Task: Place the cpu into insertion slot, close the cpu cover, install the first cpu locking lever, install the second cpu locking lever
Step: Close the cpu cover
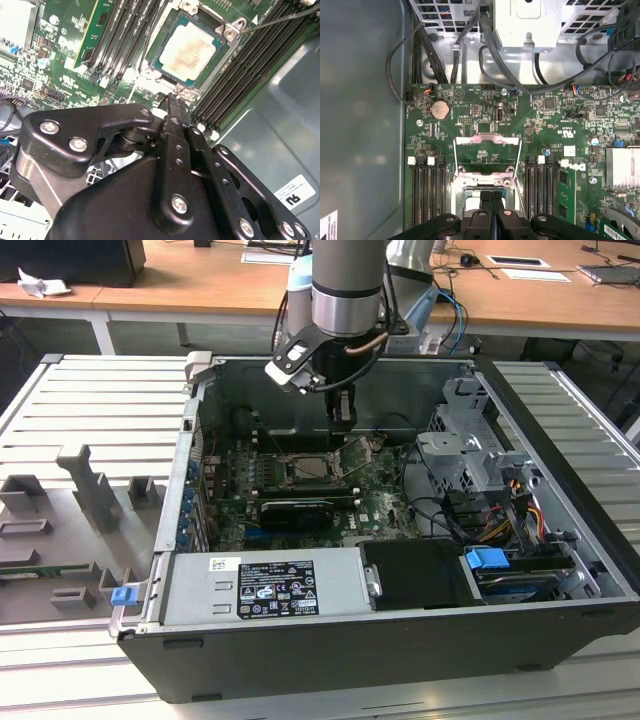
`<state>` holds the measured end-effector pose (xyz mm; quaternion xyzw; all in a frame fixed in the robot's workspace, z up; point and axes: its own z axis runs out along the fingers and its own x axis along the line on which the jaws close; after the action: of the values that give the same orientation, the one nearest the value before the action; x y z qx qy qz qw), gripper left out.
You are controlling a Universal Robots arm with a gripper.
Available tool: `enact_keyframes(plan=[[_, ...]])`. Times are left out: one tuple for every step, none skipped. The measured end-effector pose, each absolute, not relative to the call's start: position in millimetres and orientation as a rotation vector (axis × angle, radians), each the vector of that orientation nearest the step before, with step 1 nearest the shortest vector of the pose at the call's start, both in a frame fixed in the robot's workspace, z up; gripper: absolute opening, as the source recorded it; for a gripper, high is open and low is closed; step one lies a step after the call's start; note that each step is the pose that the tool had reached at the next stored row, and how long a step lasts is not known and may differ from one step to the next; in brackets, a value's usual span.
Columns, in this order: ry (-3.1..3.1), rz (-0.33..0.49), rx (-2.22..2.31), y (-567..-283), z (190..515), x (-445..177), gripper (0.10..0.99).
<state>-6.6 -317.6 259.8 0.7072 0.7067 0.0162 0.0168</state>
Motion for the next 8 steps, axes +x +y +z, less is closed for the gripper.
enact_keyframes(plan=[[2.197,0.050,2.198,-318,260,-6,0.106],[2.197,0.050,2.198,-318,260,-4,0.106],[2.197,0.050,2.199,-318,260,-3,0.106],[2.197,0.049,2.199,-318,260,-1,0.106],[2.197,0.049,2.199,-318,260,0,0.106],[2.197,0.048,2.199,-318,260,2,0.106],[2.198,0.048,2.199,-318,260,3,0.106],[2.198,0.048,2.199,-318,260,4,0.106]])
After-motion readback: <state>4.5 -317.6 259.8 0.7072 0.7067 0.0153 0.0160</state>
